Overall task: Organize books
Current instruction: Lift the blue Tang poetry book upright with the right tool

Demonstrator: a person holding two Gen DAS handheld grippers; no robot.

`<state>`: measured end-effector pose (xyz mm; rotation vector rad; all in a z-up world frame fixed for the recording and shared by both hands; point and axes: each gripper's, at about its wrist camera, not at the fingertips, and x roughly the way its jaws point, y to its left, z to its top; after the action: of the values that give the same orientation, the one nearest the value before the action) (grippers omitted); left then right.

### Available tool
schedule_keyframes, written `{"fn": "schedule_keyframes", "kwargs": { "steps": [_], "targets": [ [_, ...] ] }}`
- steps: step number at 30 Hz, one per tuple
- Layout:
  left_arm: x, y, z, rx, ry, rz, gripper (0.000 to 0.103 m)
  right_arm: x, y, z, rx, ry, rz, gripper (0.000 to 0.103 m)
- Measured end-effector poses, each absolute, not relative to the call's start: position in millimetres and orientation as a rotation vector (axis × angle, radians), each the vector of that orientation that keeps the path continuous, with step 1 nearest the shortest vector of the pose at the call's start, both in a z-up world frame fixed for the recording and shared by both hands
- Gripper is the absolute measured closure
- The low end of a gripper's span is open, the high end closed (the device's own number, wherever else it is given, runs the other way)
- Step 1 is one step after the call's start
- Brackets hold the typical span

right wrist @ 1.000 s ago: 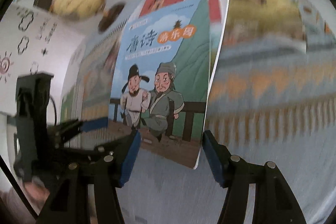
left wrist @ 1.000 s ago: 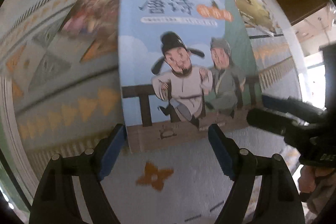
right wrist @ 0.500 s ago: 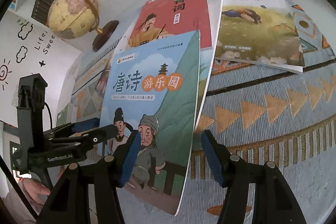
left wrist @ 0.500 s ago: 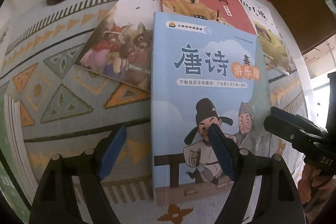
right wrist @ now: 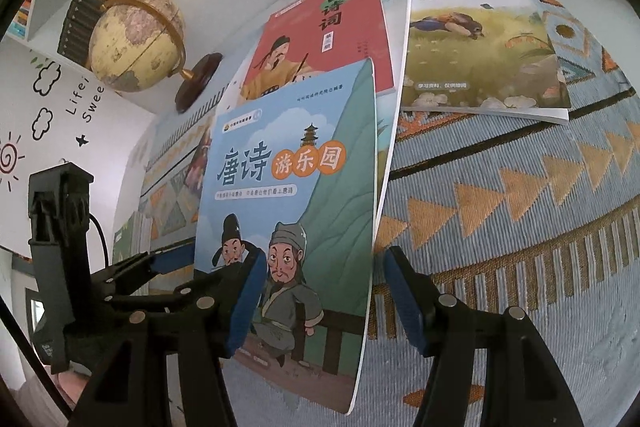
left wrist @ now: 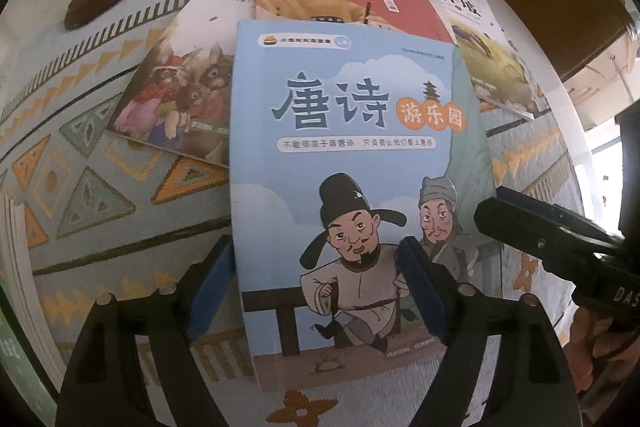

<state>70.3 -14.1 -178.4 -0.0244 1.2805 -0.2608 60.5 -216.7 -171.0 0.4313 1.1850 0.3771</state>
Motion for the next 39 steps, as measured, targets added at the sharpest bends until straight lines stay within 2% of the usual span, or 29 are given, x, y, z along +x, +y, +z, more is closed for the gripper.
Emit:
{"fn": "schedule_keyframes", "kwargs": {
  "steps": [2, 8, 25, 34, 39],
  "targets": [
    [71, -23, -181, 0.004, 1.273, -0.262, 0.011, 60, -215, -170, 0.421, 1.185, 0.372, 0.043],
    [76, -34, -187, 0.034, 1.288, -0.276, 0.001, 61, -211, -169, 0.405, 1.193, 0.362, 0.043],
    [82, -36, -189, 0.048, 1.351, -0.265, 0.000, 64, -207, -170, 0.378, 1.206, 0.362, 0.043],
    [92, -38, -189, 0.053, 1.426, -0.253, 0.000, 63, -221, -173, 0.453, 1.208, 0.419, 0.040],
    [88, -37, -189, 0.028, 1.396, -0.229, 0.000, 64, -226, -173, 0.472, 1.235, 0.448, 0.040]
  ]
}}
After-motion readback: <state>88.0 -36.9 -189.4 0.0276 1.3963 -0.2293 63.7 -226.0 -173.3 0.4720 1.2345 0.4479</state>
